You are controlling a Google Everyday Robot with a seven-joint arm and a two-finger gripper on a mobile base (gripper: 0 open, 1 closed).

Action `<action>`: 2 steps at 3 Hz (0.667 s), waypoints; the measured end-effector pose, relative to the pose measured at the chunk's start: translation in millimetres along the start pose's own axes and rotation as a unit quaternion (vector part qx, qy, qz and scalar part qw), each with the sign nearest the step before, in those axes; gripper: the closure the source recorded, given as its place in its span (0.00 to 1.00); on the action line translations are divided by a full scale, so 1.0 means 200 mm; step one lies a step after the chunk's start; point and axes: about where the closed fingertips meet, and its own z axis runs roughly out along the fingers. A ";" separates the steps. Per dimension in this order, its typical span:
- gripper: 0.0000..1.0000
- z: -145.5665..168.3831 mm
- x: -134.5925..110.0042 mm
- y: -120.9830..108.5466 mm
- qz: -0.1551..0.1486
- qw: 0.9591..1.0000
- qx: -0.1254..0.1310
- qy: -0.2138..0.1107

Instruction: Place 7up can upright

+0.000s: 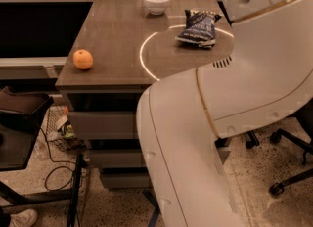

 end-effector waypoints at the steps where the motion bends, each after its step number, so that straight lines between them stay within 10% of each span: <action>1: 1.00 -0.10 0.04 -0.01 0.062 0.997 -0.031 0.028; 2: 1.00 -0.17 0.07 -0.02 0.111 0.991 -0.055 0.050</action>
Offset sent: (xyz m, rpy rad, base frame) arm -0.0497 0.0022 0.0288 0.4055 0.1068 -0.0924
